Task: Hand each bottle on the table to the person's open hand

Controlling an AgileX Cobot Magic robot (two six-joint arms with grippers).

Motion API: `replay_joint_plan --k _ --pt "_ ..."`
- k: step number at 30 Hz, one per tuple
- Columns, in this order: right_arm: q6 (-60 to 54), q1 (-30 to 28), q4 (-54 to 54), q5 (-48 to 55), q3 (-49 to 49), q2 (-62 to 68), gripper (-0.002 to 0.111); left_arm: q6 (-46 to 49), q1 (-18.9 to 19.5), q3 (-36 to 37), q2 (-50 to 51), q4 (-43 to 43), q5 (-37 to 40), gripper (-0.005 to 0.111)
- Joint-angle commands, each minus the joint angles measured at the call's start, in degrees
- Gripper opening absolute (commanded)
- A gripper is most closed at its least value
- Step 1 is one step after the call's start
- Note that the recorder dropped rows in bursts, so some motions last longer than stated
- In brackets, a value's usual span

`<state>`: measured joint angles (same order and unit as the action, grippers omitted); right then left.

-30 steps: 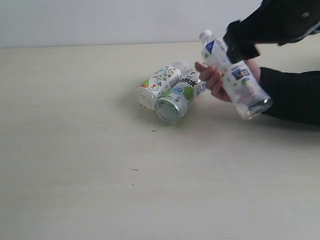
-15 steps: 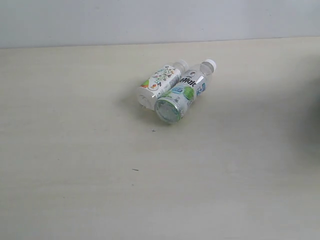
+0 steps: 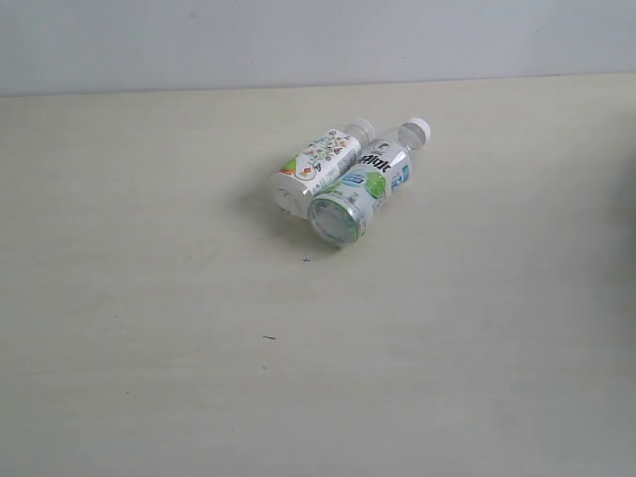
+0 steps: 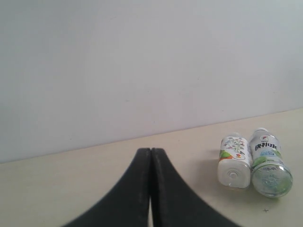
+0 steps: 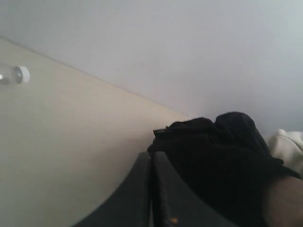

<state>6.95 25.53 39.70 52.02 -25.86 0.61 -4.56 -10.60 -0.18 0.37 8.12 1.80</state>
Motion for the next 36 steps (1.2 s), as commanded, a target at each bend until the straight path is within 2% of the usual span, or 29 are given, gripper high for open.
replay_joint_plan --k 1,3,8,12,21,36 --pt "4.00 -0.22 5.88 -2.49 6.10 -0.61 0.000 -0.20 0.21 0.18 -0.37 0.29 -0.10 0.000" --pt "5.29 -0.12 4.68 -5.91 8.70 -0.61 0.000 -0.20 0.21 0.18 -0.37 0.29 -0.10 0.000" --pt "19.26 1.12 1.70 -13.31 13.48 -0.61 0.003 -0.20 0.21 0.18 -0.37 0.29 -0.10 0.000" --pt "19.07 1.12 2.38 -13.90 13.48 -0.61 0.007 -0.20 0.21 0.18 -0.37 0.29 -0.10 0.000" --pt "19.07 1.12 1.44 -15.33 13.48 -0.61 0.007 -0.20 0.21 0.18 -0.37 0.29 -0.10 0.000" --pt "19.05 1.12 -2.10 -32.73 13.48 -0.61 0.007 -0.20 0.21 0.18 -0.37 0.29 -0.10 0.000"
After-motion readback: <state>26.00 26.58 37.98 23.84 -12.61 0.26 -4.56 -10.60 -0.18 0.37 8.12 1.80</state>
